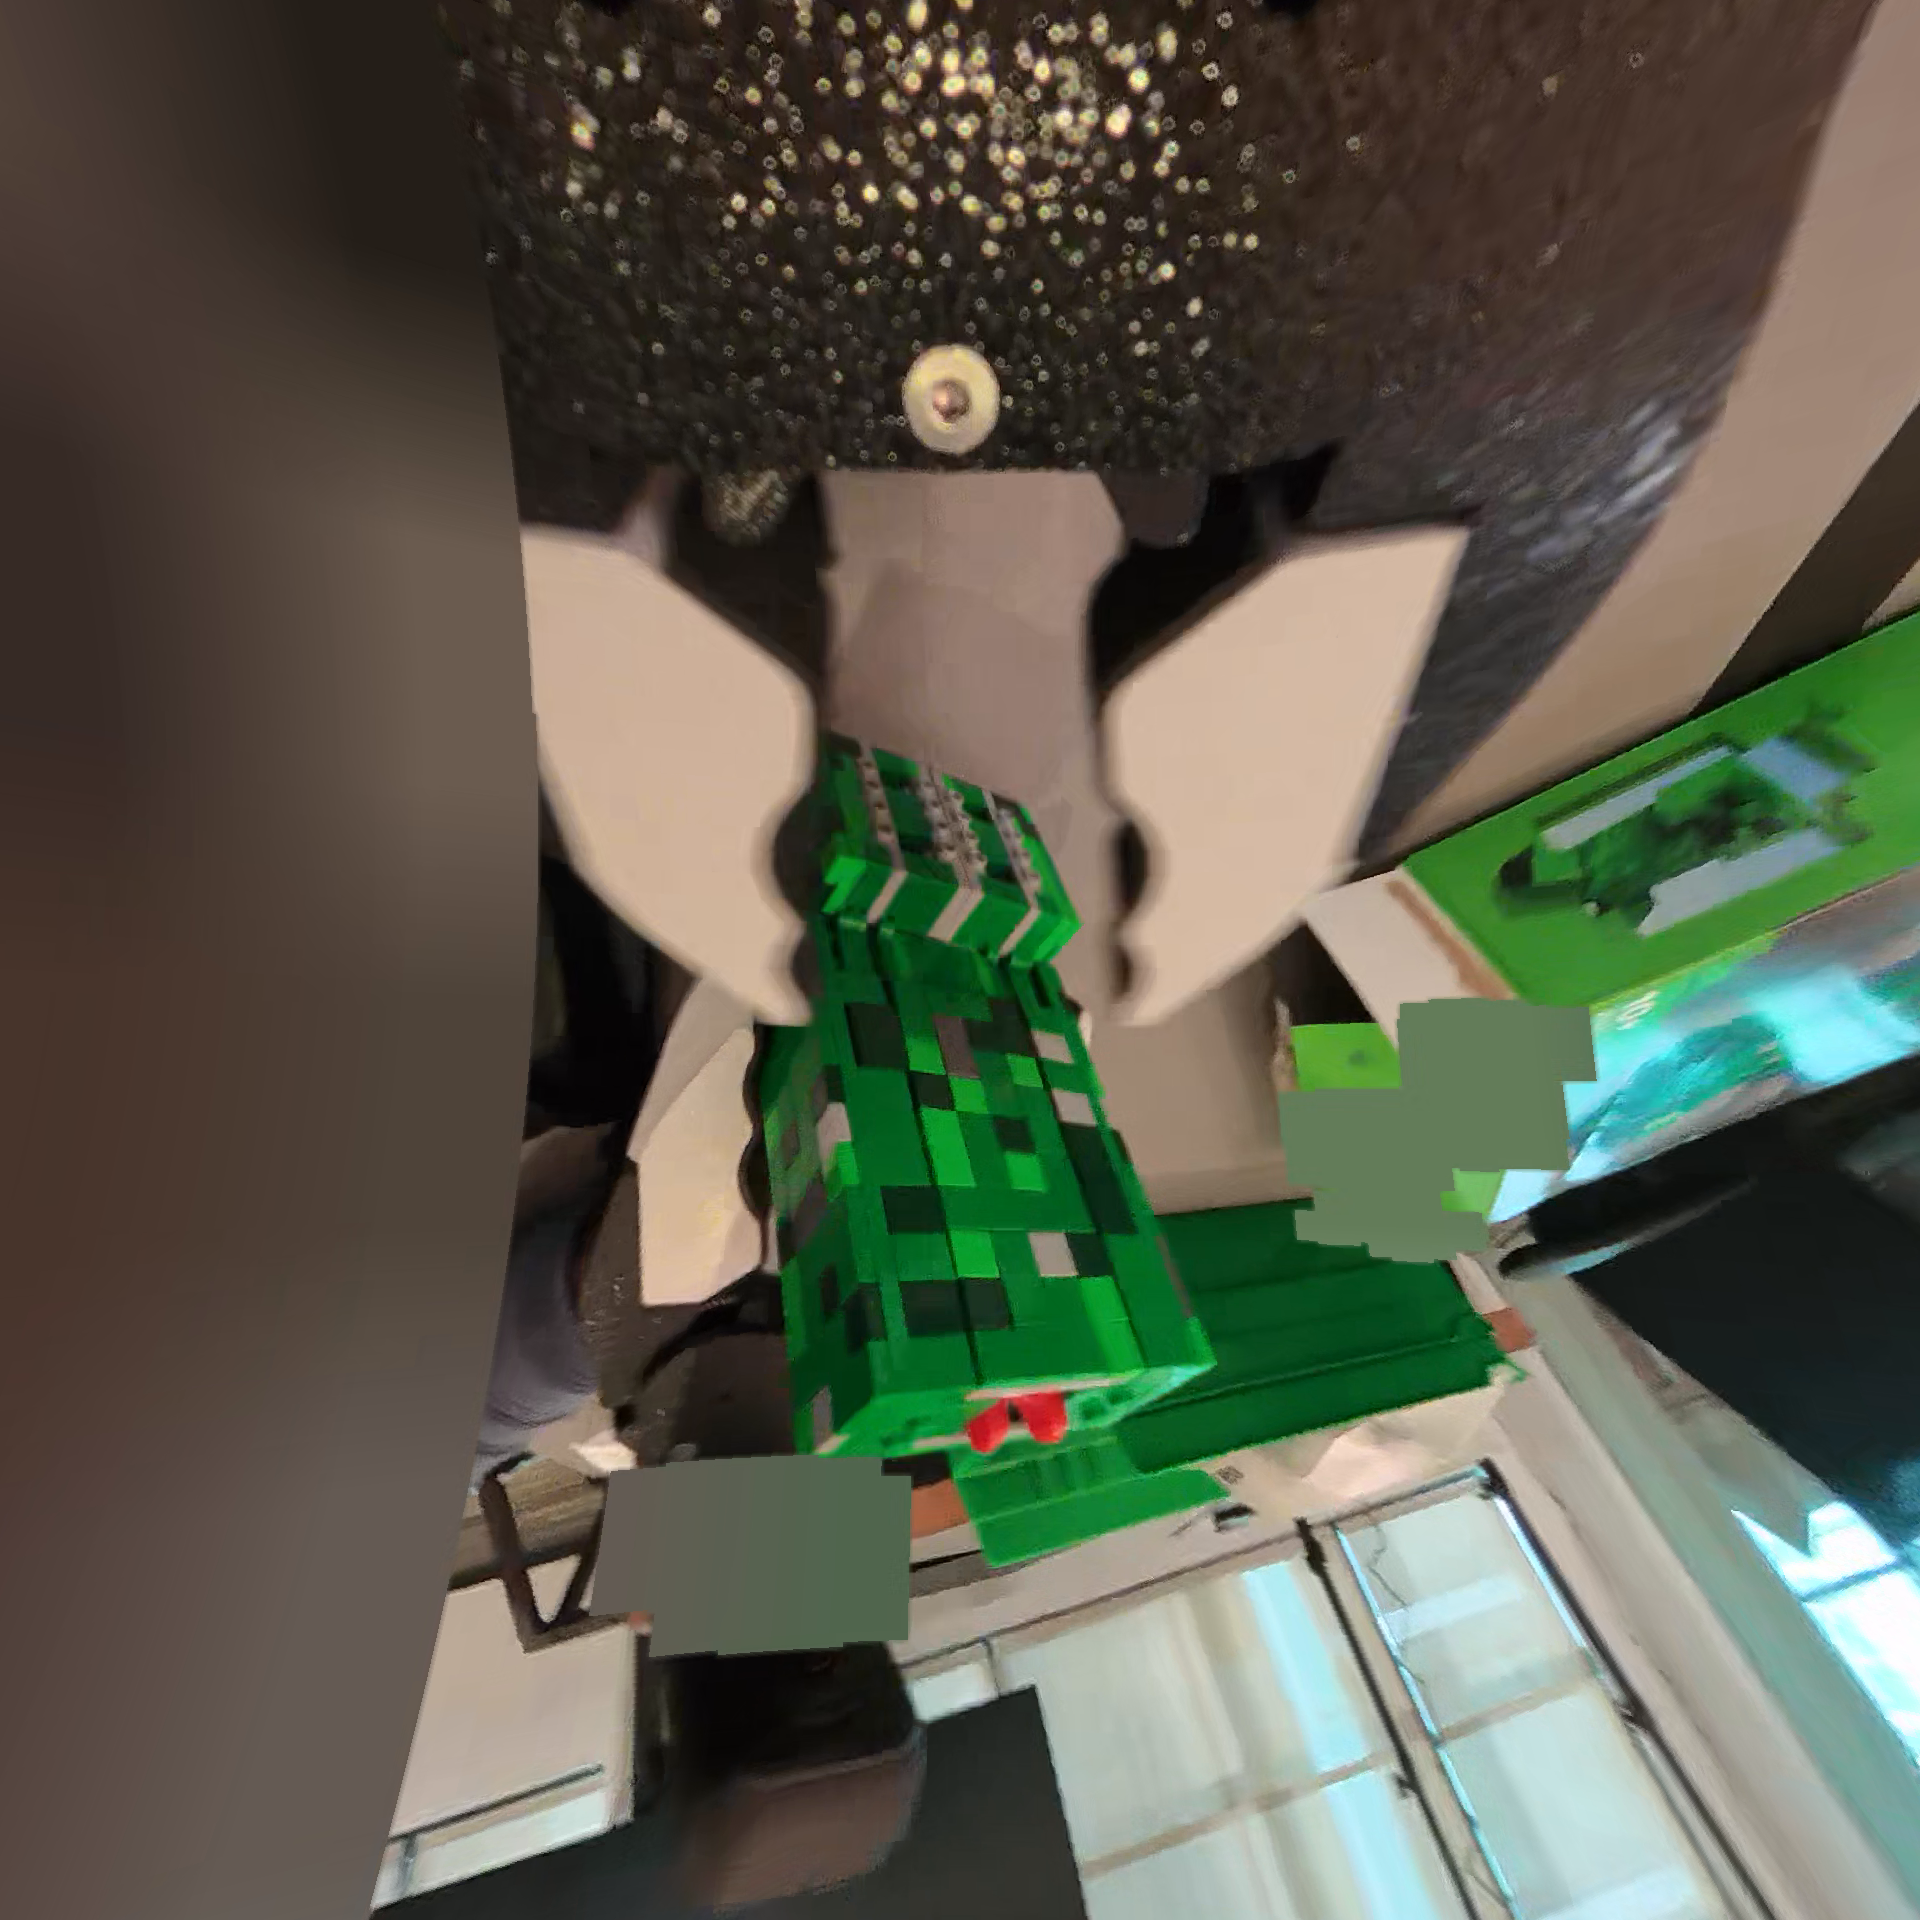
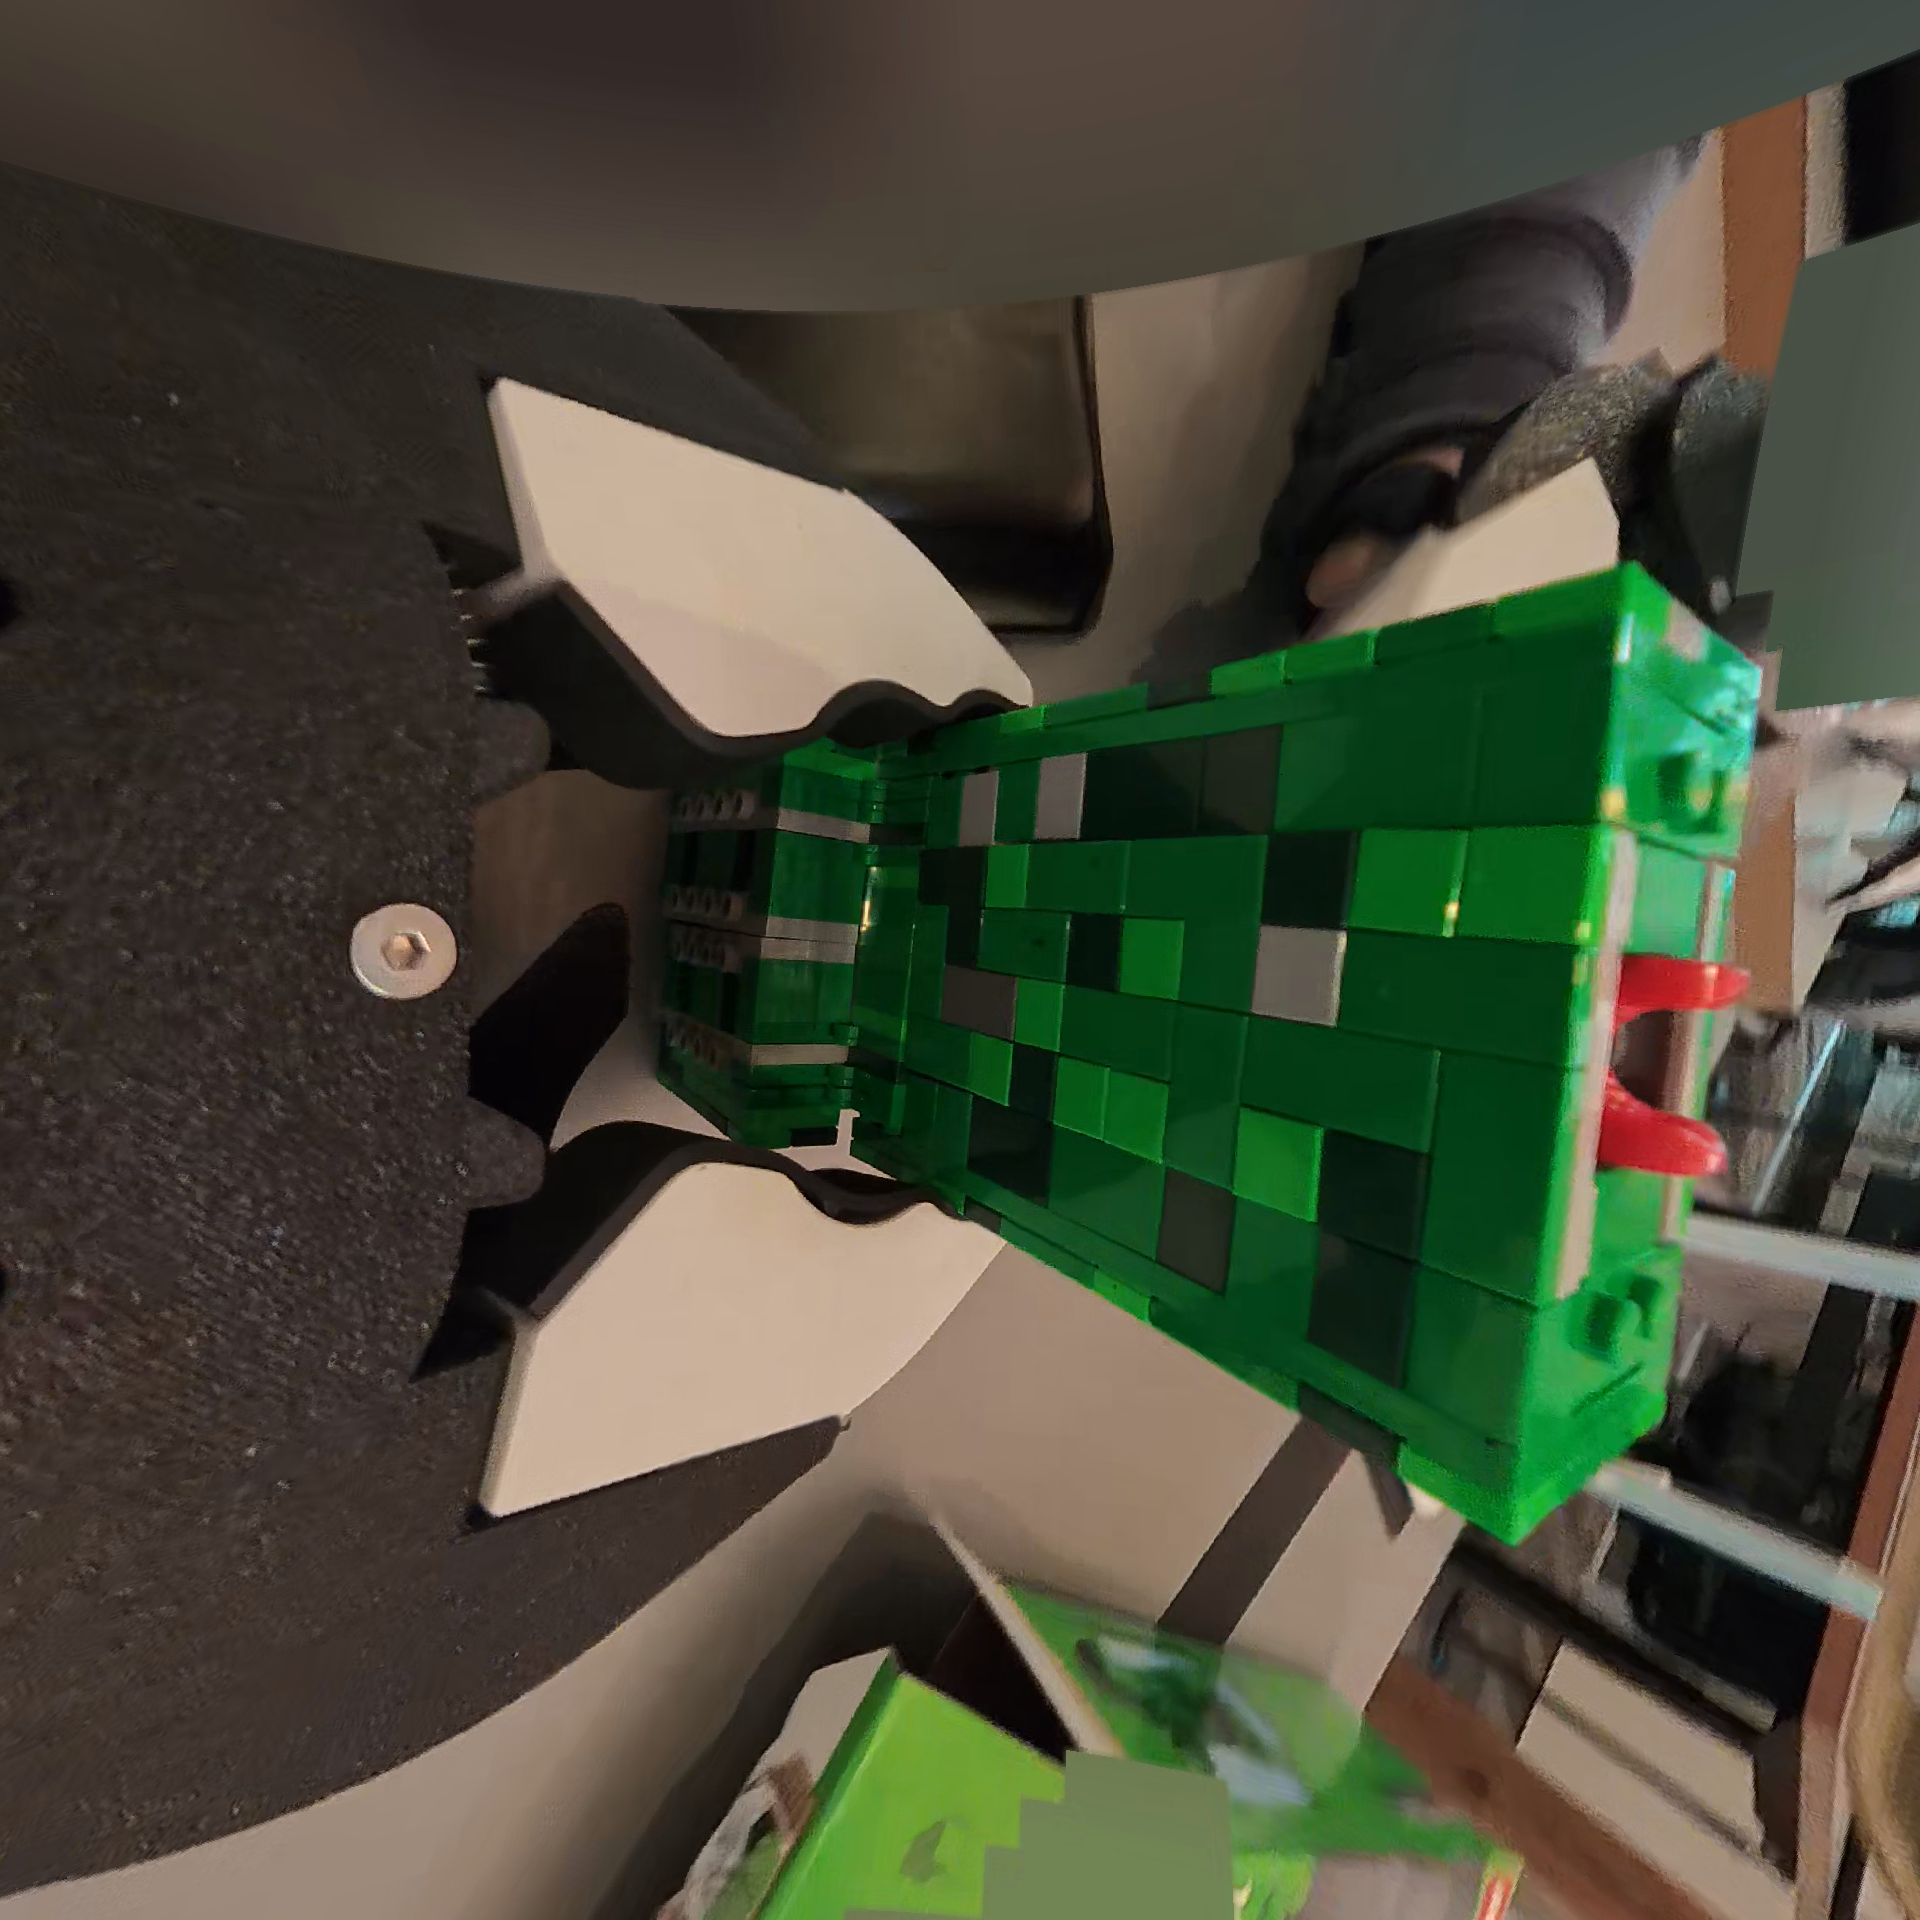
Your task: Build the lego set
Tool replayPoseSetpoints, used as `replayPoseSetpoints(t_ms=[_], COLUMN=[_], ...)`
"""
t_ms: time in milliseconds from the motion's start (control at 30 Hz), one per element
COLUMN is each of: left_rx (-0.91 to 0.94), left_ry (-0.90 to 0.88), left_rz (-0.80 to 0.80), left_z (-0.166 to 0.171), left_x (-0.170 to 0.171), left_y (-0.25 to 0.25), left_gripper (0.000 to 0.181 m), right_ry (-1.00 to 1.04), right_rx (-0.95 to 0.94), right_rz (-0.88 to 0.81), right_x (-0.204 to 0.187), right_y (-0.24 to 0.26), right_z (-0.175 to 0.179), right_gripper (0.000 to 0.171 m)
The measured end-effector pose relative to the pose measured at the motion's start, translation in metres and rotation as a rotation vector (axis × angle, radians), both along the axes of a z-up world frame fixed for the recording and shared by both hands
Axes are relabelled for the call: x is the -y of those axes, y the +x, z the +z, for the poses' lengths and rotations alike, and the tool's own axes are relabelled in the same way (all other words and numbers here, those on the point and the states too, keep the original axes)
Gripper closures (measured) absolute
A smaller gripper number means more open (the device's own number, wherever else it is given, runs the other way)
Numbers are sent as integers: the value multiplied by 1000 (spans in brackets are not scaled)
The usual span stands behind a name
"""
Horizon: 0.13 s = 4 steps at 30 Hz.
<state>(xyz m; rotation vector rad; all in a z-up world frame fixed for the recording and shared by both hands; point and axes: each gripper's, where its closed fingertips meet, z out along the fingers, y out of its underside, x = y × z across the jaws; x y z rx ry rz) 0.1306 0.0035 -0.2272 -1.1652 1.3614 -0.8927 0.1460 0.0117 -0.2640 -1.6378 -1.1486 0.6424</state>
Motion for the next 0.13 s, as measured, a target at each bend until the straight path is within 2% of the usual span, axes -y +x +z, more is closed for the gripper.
replayPoseSetpoints(t_ms=[33,133], left_rx=[-31,-148], left_ry=[-11,-82], left_rz=[-16,-59], left_z=[-4,-27], left_x=[2,8], left_y=[5,21], left_gripper=[100,69], right_ry=[-8,5], right_rx=[-3,-8], right_rz=[55,212], right_x=[4,15], right_y=[-1,-1], right_z=[0,0], right_gripper=[89,90])
